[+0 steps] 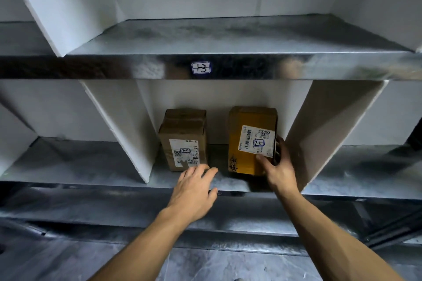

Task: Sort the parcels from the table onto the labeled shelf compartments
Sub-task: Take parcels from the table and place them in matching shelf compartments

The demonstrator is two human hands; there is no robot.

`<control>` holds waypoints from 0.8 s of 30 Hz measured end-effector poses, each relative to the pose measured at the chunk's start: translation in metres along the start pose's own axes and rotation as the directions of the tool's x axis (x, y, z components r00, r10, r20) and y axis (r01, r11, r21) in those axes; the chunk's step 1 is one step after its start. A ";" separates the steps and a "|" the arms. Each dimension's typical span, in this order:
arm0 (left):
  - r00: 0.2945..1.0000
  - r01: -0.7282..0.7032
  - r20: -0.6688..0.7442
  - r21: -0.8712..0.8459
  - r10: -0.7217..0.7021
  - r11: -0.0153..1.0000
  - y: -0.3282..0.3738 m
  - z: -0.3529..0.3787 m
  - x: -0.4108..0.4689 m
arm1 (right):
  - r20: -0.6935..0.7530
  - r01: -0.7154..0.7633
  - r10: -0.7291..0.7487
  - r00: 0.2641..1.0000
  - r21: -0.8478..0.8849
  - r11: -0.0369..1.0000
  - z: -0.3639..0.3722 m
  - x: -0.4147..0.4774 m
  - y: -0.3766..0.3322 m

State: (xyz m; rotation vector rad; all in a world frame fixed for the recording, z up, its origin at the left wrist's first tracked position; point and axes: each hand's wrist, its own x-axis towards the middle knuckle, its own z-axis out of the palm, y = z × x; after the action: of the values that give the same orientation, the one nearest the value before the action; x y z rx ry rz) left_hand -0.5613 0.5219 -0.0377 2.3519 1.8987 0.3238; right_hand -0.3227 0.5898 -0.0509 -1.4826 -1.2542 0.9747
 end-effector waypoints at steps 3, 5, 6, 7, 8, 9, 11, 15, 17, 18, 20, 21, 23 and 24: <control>1.000 0.025 0.009 -0.049 -0.025 0.998 0.002 0.006 0.004 | 0.034 -0.019 0.020 0.999 -0.009 1.000 -0.001 0.009 0.010; 0.999 0.041 0.015 -0.071 -0.040 0.997 0.003 0.012 0.005 | 0.055 -0.029 0.030 0.998 -0.036 0.999 -0.003 0.011 0.017; 0.999 0.048 0.020 -0.081 -0.046 0.996 0.004 0.015 0.005 | 0.068 -0.032 0.035 0.997 -0.045 0.998 -0.003 0.011 0.021; 0.998 0.054 0.026 -0.089 -0.052 0.995 0.004 0.018 0.005 | 0.076 -0.036 0.039 0.996 -0.046 0.998 -0.002 0.010 0.024; 0.998 0.060 0.033 -0.092 -0.057 0.994 0.005 0.020 0.005 | 0.079 -0.039 0.042 0.996 -0.046 0.998 -0.001 0.008 0.027; 0.997 0.065 0.039 -0.094 -0.062 0.993 0.005 0.022 0.006 | 0.076 -0.043 0.046 0.996 -0.048 0.998 0.001 0.007 0.029; 0.997 0.070 0.048 -0.100 -0.066 0.992 0.006 0.025 0.006 | 0.062 -0.051 0.054 0.997 -0.059 0.997 0.004 0.008 0.030; 0.996 0.079 0.046 -0.111 -0.075 0.991 0.003 0.022 0.005 | 0.072 -0.062 0.066 0.995 -0.063 0.996 0.009 0.015 0.027; 0.996 0.079 0.040 -0.115 -0.075 0.990 0.001 0.019 0.004 | 0.074 -0.064 0.070 0.995 -0.080 0.995 0.010 0.016 0.026; 0.997 0.075 0.038 -0.118 -0.071 0.990 0.001 0.017 0.003 | 0.073 -0.062 0.069 0.995 -0.094 0.994 0.009 0.015 0.025; 0.998 0.062 0.038 -0.124 -0.058 0.990 -0.002 0.013 0.000 | 0.074 -0.057 0.067 0.995 -0.124 0.991 0.008 0.011 0.022; 0.998 0.055 0.041 -0.128 -0.050 0.990 -0.003 0.012 -0.002 | 0.073 -0.052 0.062 0.995 -0.136 0.989 0.007 0.007 0.019; 0.998 0.045 0.054 -0.135 -0.038 0.990 -0.007 0.010 -0.005 | 0.050 -0.015 0.024 0.998 -0.181 0.983 0.006 -0.005 0.016; 0.998 0.041 0.058 -0.133 -0.033 0.990 -0.009 0.008 -0.006 | 0.034 0.009 -0.002 0.999 -0.218 0.976 0.005 -0.013 0.015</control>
State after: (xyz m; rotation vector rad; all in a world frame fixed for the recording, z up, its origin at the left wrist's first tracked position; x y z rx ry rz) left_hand -0.5694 0.5189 -0.0480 2.2138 1.8321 0.3664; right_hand -0.3256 0.5774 -0.0670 -1.6351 -1.4253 0.8835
